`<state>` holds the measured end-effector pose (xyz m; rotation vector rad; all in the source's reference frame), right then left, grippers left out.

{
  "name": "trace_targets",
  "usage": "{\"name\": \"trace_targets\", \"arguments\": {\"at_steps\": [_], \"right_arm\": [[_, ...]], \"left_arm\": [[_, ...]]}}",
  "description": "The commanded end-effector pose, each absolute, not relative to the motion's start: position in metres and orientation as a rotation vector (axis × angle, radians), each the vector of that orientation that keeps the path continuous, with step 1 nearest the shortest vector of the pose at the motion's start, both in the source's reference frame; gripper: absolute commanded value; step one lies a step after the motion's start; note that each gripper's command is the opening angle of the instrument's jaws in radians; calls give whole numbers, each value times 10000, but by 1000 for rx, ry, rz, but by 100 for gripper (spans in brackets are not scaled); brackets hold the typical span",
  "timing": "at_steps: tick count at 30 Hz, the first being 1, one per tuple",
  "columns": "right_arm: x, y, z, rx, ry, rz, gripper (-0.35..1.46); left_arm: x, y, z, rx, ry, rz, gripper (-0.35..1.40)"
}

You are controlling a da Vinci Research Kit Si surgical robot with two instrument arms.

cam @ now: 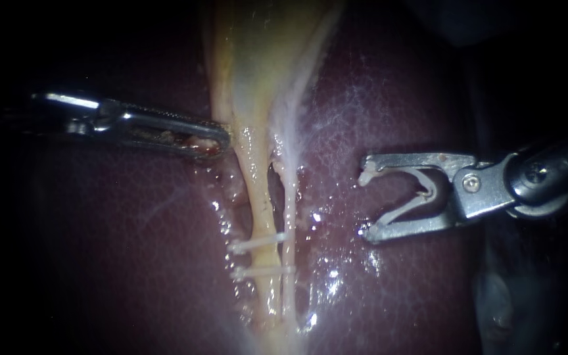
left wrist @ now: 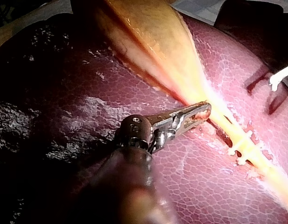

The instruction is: Clipping third clip left tube

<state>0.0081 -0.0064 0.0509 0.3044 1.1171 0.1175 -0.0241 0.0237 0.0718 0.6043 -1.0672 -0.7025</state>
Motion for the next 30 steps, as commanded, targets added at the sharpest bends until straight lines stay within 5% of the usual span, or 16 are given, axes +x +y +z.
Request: {"name": "trace_targets", "arguments": {"at_steps": [1, 17, 30], "right_arm": [[81, -64, 509, 306, 1117, 117, 50], [87, -66, 511, 328, 1128, 118, 50], [130, -70, 522, 571, 1130, 373, 50]], "left_arm": [[-241, 237, 717, 605, -1067, -702, -35], [-187, 283, 660, 583, -1078, -749, -35], [-191, 278, 663, 576, -1077, -751, -35]]}}
